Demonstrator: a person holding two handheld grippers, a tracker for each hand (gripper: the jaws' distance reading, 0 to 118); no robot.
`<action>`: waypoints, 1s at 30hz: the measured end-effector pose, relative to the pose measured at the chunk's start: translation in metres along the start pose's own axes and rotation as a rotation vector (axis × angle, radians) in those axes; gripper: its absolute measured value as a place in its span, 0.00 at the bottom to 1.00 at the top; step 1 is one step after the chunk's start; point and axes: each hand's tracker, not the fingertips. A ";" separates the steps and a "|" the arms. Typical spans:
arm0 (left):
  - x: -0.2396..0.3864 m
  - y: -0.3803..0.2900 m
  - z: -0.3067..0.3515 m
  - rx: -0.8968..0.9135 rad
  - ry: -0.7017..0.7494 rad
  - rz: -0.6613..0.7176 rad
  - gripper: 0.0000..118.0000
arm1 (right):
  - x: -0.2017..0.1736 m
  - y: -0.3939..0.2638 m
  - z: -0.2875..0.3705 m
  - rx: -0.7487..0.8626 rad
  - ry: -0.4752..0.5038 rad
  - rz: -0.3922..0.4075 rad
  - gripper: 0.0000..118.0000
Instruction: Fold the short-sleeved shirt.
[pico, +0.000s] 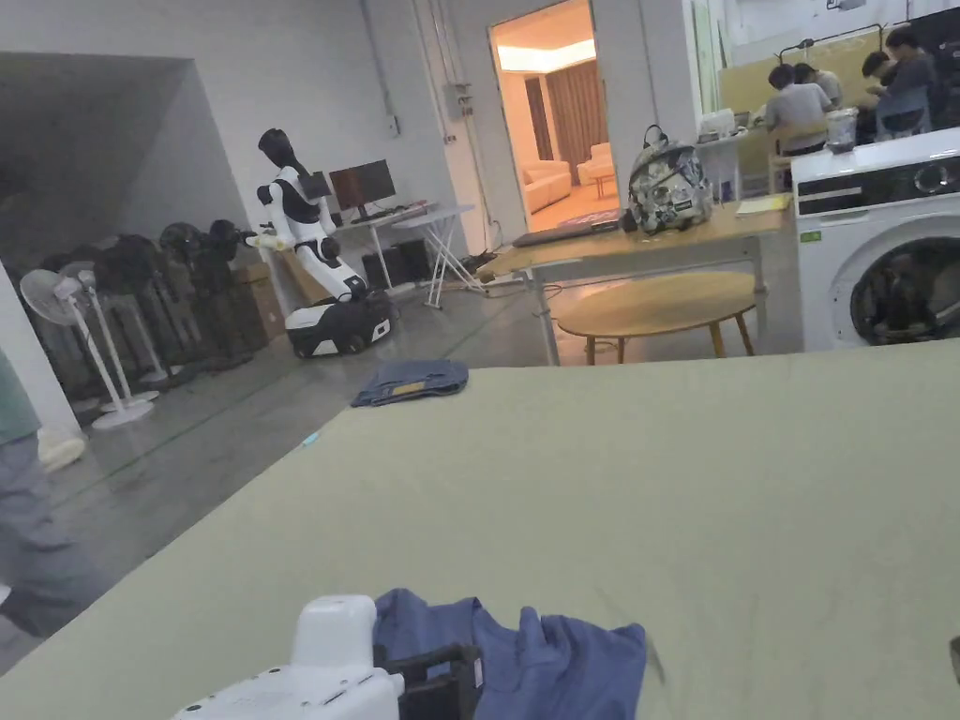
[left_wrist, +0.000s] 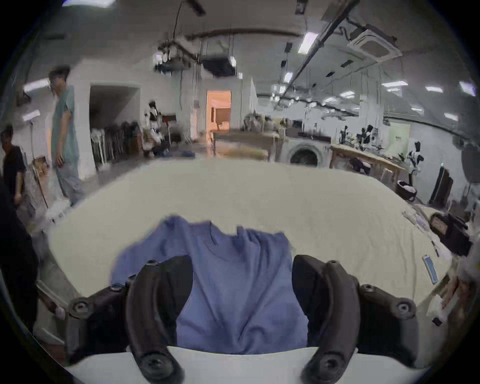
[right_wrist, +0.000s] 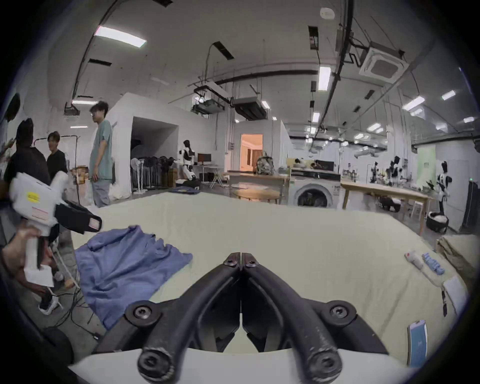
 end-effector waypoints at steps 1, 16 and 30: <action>-0.004 -0.003 -0.022 -0.050 0.001 0.005 0.68 | 0.006 -0.005 0.000 -0.024 -0.001 -0.016 0.00; -0.023 -0.036 -0.150 -0.367 0.030 0.026 0.00 | 0.097 -0.077 0.042 -0.274 -0.130 -0.249 0.00; -0.070 0.288 0.038 0.274 0.195 0.034 0.00 | 0.115 -0.065 0.060 -0.215 -0.174 -0.252 0.00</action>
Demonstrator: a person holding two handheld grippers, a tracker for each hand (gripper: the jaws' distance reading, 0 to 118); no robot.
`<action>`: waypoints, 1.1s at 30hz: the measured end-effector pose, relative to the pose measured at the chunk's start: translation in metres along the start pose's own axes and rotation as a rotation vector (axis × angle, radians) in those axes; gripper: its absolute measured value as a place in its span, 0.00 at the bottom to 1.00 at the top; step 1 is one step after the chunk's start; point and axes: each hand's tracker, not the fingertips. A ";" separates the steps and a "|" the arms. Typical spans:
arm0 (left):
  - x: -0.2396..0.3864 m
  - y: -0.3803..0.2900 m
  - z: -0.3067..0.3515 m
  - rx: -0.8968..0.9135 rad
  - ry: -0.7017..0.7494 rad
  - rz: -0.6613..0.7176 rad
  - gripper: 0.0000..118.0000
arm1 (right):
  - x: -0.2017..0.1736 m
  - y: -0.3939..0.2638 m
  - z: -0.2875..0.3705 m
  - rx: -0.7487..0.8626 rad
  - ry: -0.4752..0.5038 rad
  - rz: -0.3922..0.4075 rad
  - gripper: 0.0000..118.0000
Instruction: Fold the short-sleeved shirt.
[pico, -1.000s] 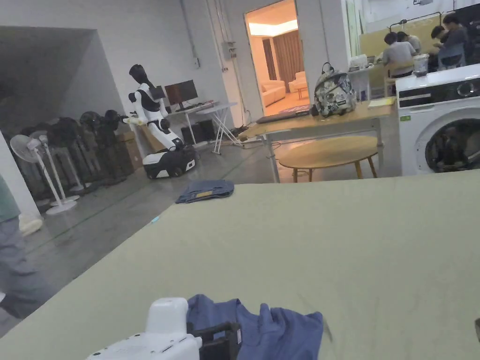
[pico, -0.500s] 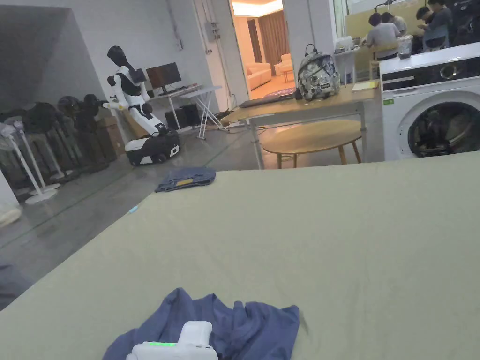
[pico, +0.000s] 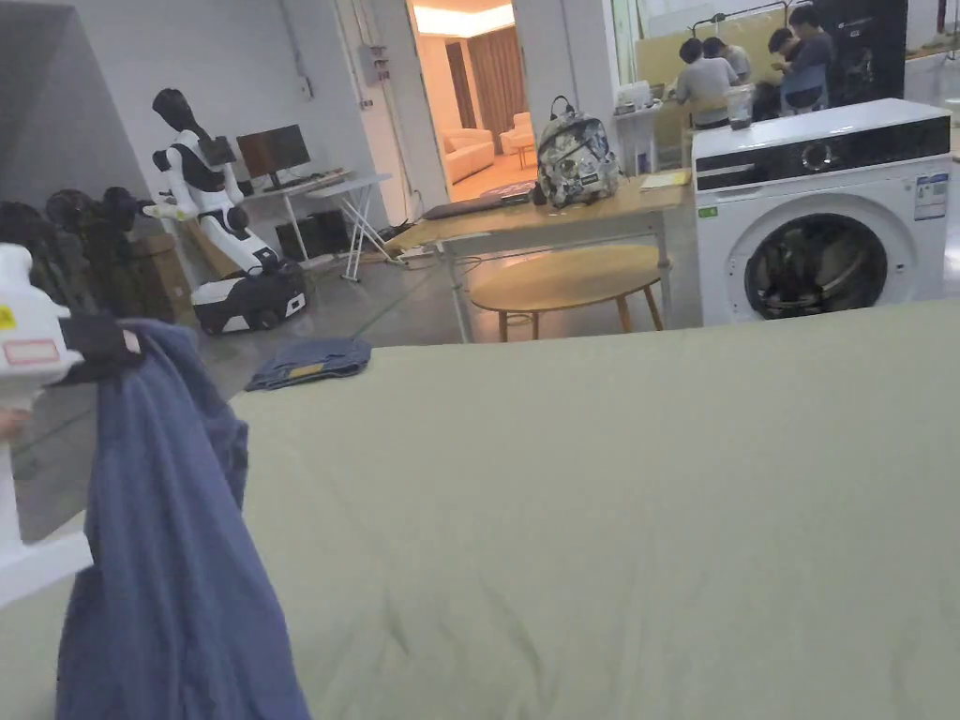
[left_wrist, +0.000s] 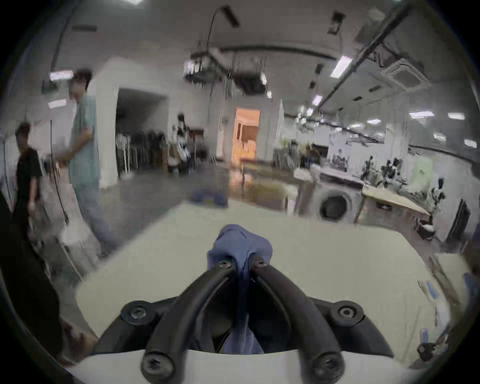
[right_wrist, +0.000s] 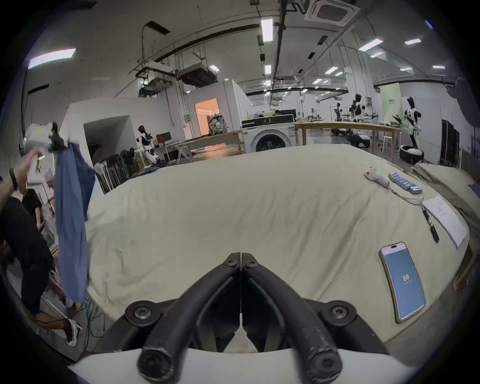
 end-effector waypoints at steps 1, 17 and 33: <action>0.020 0.018 0.006 0.014 0.016 -0.044 0.00 | 0.000 0.001 0.000 0.002 -0.001 -0.006 0.00; 0.361 -0.328 -0.052 -0.568 -0.668 -0.296 0.00 | 0.010 0.007 0.036 0.044 -0.040 -0.055 0.00; 0.403 -0.359 0.097 -0.394 -0.986 -0.082 0.45 | 0.028 0.011 0.059 0.048 -0.098 -0.041 0.00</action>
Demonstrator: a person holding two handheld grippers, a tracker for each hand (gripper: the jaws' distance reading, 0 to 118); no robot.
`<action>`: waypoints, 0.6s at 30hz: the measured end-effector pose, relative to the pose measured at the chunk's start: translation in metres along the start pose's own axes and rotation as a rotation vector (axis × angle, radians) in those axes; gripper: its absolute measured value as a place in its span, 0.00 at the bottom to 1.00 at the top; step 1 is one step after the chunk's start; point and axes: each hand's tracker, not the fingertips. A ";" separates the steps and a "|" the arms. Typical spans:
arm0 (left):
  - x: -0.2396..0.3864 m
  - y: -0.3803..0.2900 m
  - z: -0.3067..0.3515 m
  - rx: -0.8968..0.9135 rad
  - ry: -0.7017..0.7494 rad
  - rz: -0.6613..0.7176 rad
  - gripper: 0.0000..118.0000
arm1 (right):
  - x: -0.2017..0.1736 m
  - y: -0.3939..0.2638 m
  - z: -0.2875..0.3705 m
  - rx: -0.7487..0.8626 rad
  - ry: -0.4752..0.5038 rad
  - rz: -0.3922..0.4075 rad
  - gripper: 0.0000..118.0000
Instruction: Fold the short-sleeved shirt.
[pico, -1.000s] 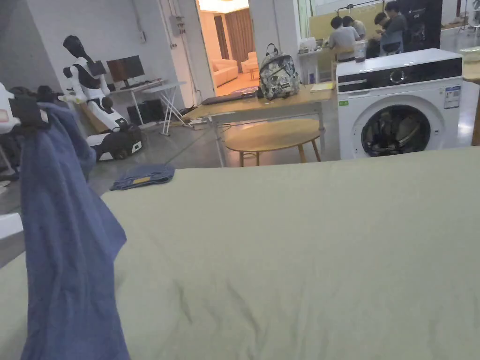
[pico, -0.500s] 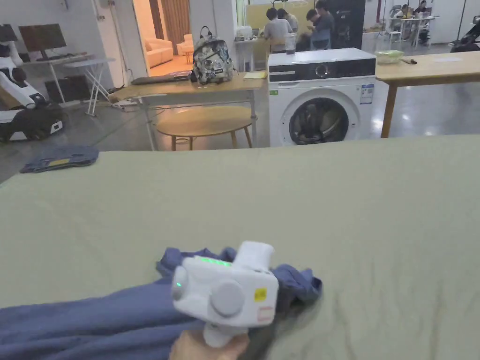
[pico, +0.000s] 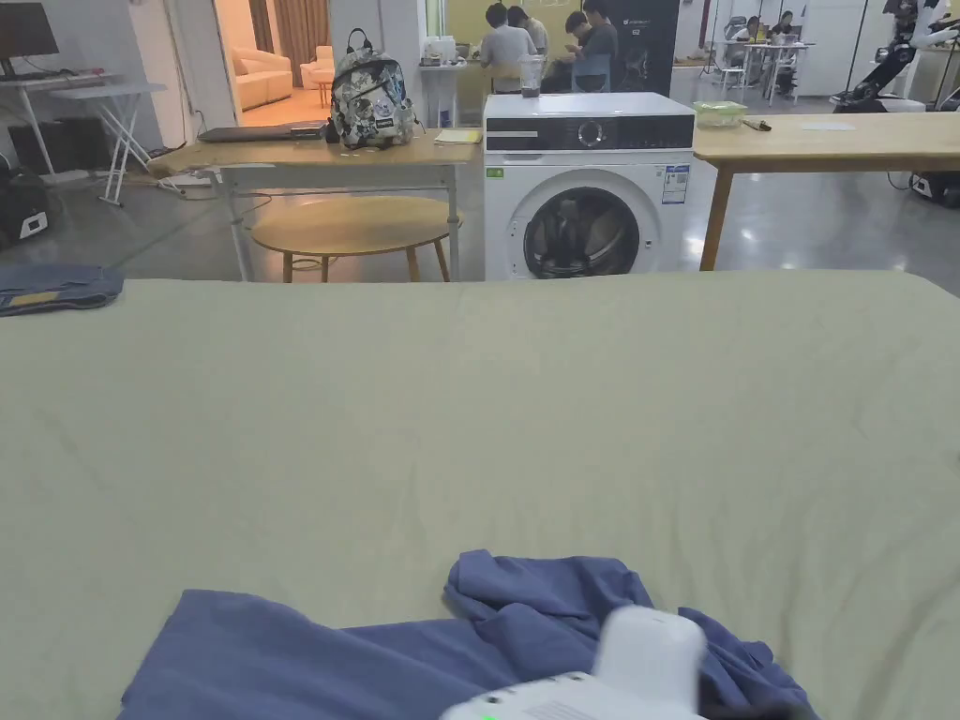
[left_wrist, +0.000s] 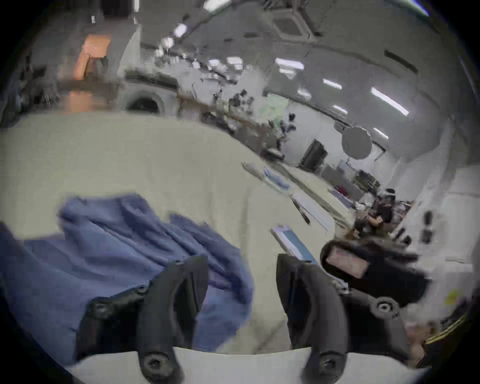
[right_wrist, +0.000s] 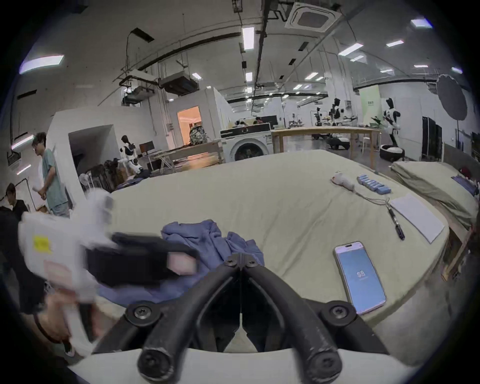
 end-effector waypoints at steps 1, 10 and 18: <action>-0.010 0.008 0.026 0.056 0.046 -0.023 0.45 | -0.004 0.002 -0.003 0.005 0.012 0.011 0.00; -0.095 0.036 0.206 0.215 0.599 -0.105 0.00 | -0.034 0.024 -0.033 0.047 0.140 0.036 0.00; -0.162 0.017 0.247 0.173 0.627 0.078 0.00 | -0.043 0.029 -0.042 0.046 0.166 0.062 0.00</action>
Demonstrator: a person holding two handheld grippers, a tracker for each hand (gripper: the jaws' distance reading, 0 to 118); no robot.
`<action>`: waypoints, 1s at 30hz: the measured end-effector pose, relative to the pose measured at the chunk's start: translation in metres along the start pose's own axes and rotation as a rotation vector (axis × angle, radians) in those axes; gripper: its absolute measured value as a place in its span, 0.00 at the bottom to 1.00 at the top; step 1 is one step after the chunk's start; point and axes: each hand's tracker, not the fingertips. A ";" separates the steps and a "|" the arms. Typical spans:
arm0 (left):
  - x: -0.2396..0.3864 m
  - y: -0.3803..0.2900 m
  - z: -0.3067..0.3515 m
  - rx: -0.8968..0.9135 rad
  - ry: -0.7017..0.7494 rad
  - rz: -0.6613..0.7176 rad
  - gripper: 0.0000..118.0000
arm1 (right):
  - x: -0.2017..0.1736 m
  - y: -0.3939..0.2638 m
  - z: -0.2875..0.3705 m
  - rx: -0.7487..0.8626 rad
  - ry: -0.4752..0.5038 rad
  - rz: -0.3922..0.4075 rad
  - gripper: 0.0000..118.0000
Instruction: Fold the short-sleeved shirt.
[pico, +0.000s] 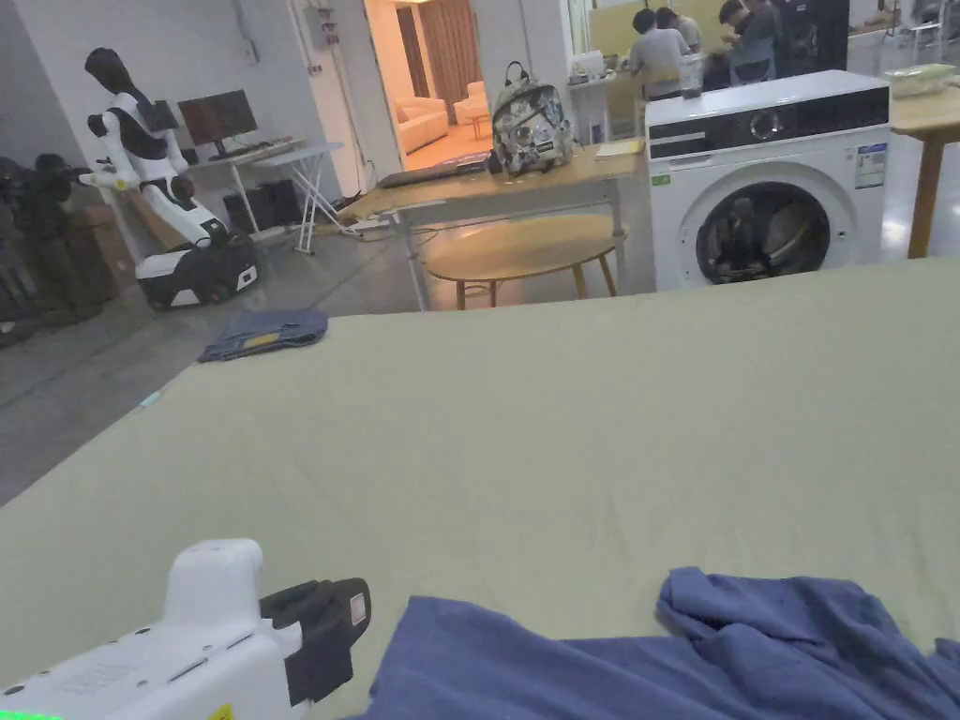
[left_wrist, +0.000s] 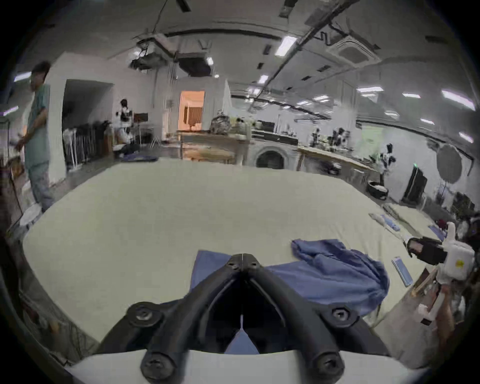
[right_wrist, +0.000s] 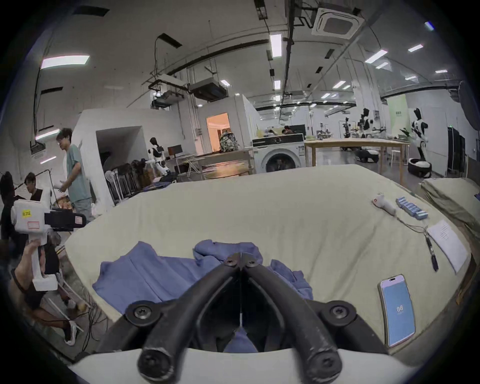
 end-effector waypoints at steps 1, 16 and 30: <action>-0.005 0.002 -0.009 -0.044 -0.003 0.010 0.00 | 0.000 0.000 0.000 -0.004 -0.002 0.002 0.00; -0.054 -0.008 -0.252 -0.527 0.103 0.102 0.47 | 0.028 -0.021 0.017 -0.100 -0.117 0.005 0.00; -0.030 -0.012 -0.251 -0.558 0.110 -0.014 0.00 | 0.067 -0.062 -0.015 -0.287 -0.211 -0.301 0.55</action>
